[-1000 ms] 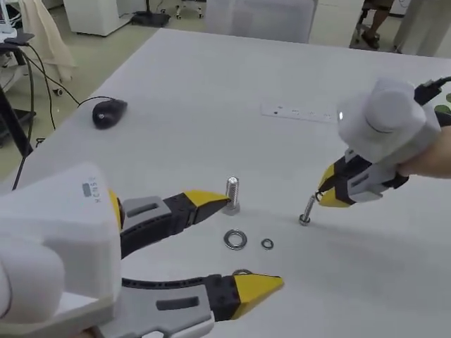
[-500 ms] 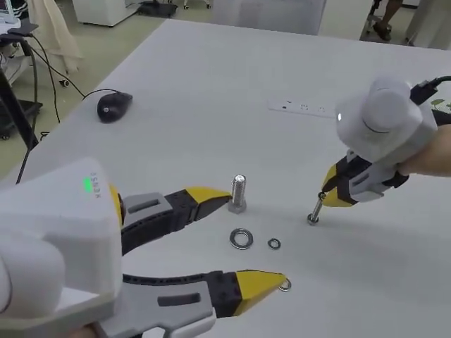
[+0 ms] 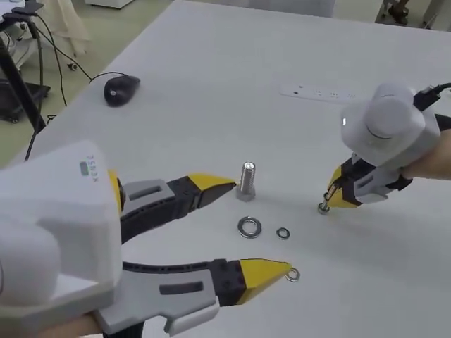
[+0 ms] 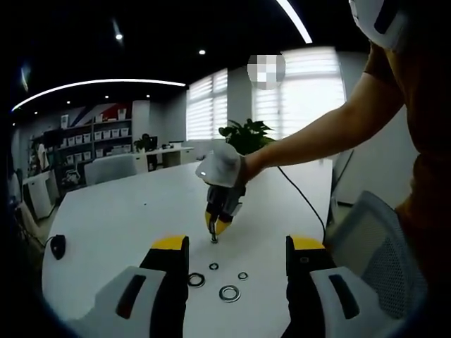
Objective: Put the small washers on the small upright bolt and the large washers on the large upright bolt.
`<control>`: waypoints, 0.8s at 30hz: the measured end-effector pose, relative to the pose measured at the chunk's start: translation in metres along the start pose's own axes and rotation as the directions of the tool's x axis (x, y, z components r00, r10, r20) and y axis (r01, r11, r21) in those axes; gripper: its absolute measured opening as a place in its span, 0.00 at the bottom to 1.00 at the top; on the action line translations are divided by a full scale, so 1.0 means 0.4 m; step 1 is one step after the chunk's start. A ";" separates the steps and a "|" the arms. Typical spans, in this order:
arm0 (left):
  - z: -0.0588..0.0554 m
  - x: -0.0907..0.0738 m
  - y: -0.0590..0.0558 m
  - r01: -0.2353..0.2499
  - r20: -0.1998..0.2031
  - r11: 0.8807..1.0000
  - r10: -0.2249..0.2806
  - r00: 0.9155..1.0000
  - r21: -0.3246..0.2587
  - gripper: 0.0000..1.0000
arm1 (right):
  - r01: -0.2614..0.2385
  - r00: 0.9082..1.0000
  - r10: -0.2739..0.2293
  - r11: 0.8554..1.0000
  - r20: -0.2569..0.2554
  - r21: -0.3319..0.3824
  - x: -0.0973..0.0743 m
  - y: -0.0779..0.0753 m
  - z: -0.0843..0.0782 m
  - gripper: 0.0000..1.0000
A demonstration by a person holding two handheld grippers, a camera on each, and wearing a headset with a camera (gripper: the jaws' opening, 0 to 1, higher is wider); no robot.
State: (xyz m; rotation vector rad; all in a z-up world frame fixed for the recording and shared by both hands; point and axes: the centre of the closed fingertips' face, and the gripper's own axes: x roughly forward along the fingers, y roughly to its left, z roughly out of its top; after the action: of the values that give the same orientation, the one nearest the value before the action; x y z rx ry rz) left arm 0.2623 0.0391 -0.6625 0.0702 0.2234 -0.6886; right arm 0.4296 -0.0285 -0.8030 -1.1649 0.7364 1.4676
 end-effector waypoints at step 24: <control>0.009 -0.010 -0.035 0.011 -0.024 0.999 -0.010 1.000 0.034 0.55 | 0.051 0.998 -0.052 0.998 0.042 0.033 -0.062 0.058 -0.041 0.16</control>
State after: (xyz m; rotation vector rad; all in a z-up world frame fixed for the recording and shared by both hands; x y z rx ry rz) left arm 0.2509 0.0302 -0.6578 0.1095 0.2348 -0.7020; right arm 0.4103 -0.0578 -0.7885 -1.1178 0.6931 1.4287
